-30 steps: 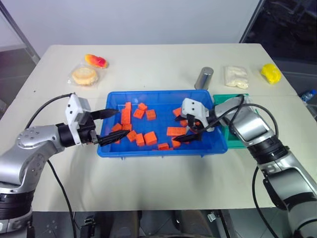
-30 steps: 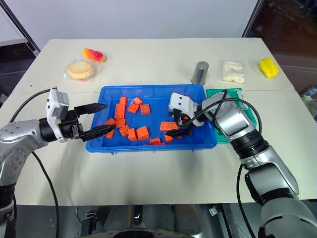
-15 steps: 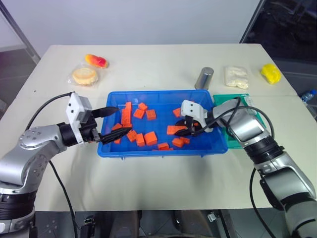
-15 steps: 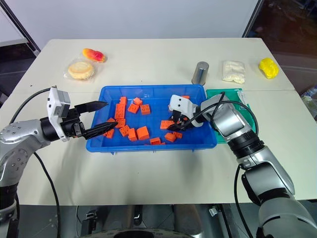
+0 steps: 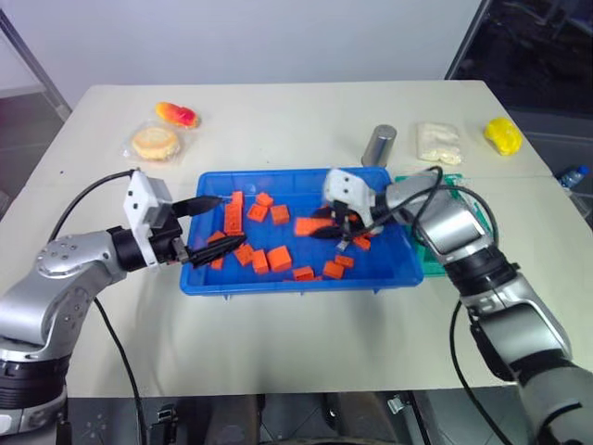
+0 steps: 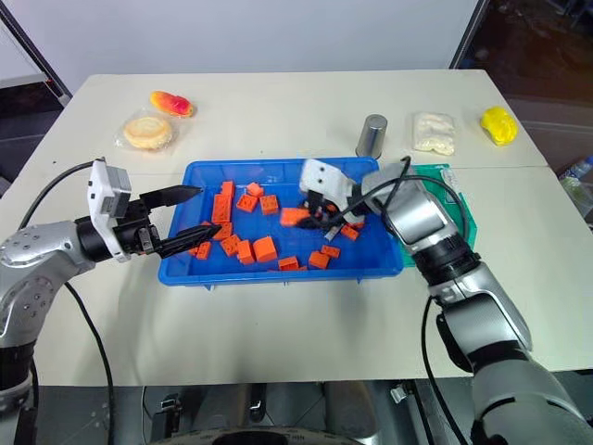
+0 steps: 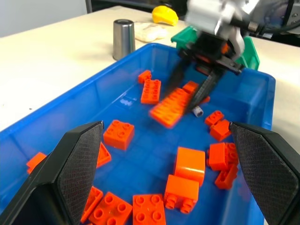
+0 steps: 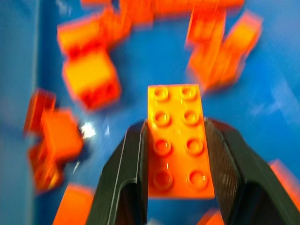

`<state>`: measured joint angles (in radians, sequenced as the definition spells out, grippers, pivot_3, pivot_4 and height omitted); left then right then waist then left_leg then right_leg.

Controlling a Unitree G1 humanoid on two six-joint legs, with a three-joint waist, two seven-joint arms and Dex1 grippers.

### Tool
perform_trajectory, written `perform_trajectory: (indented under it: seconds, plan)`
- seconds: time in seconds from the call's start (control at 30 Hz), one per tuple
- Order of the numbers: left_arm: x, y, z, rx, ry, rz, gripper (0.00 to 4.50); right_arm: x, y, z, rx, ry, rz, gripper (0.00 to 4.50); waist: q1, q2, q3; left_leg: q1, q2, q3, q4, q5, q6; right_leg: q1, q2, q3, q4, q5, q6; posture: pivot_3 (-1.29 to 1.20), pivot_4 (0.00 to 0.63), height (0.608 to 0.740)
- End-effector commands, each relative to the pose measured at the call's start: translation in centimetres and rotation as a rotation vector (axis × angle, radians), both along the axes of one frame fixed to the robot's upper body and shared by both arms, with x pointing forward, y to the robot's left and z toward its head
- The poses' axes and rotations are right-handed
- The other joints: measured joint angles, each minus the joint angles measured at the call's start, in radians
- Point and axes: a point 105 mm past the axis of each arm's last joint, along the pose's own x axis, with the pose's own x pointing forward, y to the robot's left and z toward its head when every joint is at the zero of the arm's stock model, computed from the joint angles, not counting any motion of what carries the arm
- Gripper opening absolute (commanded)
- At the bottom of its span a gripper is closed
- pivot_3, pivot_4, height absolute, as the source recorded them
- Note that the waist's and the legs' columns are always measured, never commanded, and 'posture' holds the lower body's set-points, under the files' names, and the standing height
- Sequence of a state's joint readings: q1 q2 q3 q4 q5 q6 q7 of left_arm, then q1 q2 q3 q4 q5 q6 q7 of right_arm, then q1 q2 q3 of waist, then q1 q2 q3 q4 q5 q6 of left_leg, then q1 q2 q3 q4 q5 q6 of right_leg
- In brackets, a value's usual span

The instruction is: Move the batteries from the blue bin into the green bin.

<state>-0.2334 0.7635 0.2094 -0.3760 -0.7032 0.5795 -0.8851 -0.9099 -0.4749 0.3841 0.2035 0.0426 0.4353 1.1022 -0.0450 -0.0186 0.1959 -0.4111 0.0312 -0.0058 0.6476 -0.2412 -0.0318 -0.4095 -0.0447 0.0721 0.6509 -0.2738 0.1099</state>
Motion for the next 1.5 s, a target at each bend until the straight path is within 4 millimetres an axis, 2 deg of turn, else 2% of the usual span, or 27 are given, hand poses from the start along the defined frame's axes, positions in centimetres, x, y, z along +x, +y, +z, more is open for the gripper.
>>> perform_trajectory:
  seconds: [0.03, 0.1, 0.27, 0.33, 0.43, 0.53, 0.63, 0.8, 0.93, 1.07, 1.23, 1.5]
  plan:
    - [-0.1, -0.3, 0.6, 0.005, -0.041, -0.010, 4.50, 2.0, 0.2, 0.1, -0.021, -0.123, -0.051, 1.16, 0.003, 0.000, 0.000, 0.000, 0.000, 0.000, 0.000, 0.000, 0.000, 0.000, 0.000, 0.000, 0.000, 0.000, 0.000, 0.00, 0.150, 0.740]
    - [-0.2, -0.3, 0.6, 0.004, -0.041, -0.012, 4.50, 2.5, 0.6, -0.2, -0.019, -0.146, -0.053, 1.16, 0.006, -0.001, 0.000, 0.000, -0.001, 0.000, 0.000, 0.000, 0.000, 0.001, -0.001, 0.000, 0.000, 0.000, 0.000, 0.00, 0.150, 0.740]
    - [-0.4, -0.5, 0.6, 0.002, -0.039, -0.013, 4.50, 3.0, 0.8, -0.7, -0.031, -0.171, -0.046, 3.57, 0.001, -0.001, 0.000, 0.000, -0.001, 0.000, 0.000, 0.000, 0.000, 0.000, -0.001, 0.000, 0.000, 0.000, 0.000, 0.00, 0.150, 0.740]
    - [-0.5, -0.5, 0.5, 0.001, -0.038, -0.013, 4.50, 3.2, 0.5, -0.2, -0.031, -0.176, -0.065, 4.46, 0.000, -0.001, 0.000, 0.000, 0.000, 0.000, 0.000, 0.000, 0.000, 0.000, -0.001, 0.000, 0.000, 0.000, 0.000, 0.00, 0.150, 0.740]
    - [-0.7, -0.6, 0.5, 0.002, -0.037, -0.013, 4.50, 3.3, -0.5, 1.2, 0.010, -0.146, -0.120, 4.46, 0.000, 0.000, 0.000, 0.000, 0.000, 0.000, 0.000, 0.000, 0.000, 0.000, -0.001, 0.000, 0.000, 0.000, 0.000, 0.00, 0.150, 0.740]
    - [-0.9, -0.6, 0.6, 0.003, -0.040, -0.013, 4.50, 2.2, -2.6, 2.6, 0.075, -0.041, -0.195, 4.46, 0.005, 0.000, 0.000, 0.000, 0.000, 0.000, 0.000, 0.000, 0.000, 0.000, -0.001, 0.000, 0.000, 0.000, 0.000, 0.00, 0.150, 0.740]
    - [-0.8, -0.5, 0.7, 0.005, -0.045, -0.015, 4.50, 0.1, -5.6, 2.2, 0.058, 0.052, -0.279, 4.46, 0.020, -0.001, 0.000, -0.001, -0.001, -0.002, 0.000, 0.000, 0.000, 0.001, -0.002, -0.001, 0.000, 0.000, 0.000, 0.00, 0.150, 0.740]
    - [-0.6, -0.7, 0.8, 0.003, -0.047, -0.025, 4.50, -2.2, -8.0, 1.1, 0.038, 0.155, -0.399, 4.46, 0.023, -0.001, 0.000, 0.000, -0.001, 0.000, 0.000, 0.000, 0.000, 0.001, -0.001, -0.001, -0.002, 0.000, 0.000, 0.00, 0.150, 0.740]
    - [-0.2, -0.9, 0.6, -0.001, -0.043, -0.032, 4.50, -3.9, -7.9, 0.1, 0.041, 0.216, -0.442, 4.46, 0.022, 0.000, 0.000, 0.000, 0.000, 0.000, 0.000, 0.000, 0.000, 0.000, 0.000, 0.000, -0.001, 0.000, 0.000, 0.00, 0.150, 0.740]
    - [0.0, -1.2, 0.4, 0.001, -0.041, -0.043, 4.50, -4.5, -7.7, -0.6, 0.043, 0.242, -0.476, 4.46, 0.025, -0.001, 0.000, 0.000, 0.000, 0.000, 0.000, 0.000, 0.000, 0.001, -0.001, 0.000, -0.002, 0.000, 0.000, 0.00, 0.150, 0.740]
    - [0.3, -1.5, 0.3, -0.004, -0.046, -0.050, 4.50, -4.3, -8.0, -1.8, 0.025, 0.270, -0.512, 4.46, 0.026, -0.001, 0.000, 0.000, -0.001, 0.000, 0.000, 0.000, 0.000, 0.001, -0.001, -0.001, -0.002, 0.000, 0.000, 0.00, 0.150, 0.740]
    - [0.3, -1.6, 0.1, -0.007, -0.060, -0.036, 4.50, -2.8, -9.1, -3.5, -0.023, 0.287, -0.552, 4.46, 0.024, -0.001, 0.000, 0.000, -0.001, 0.000, 0.000, 0.000, 0.000, 0.001, -0.001, 0.000, -0.002, 0.000, 0.000, 0.00, 0.150, 0.740]
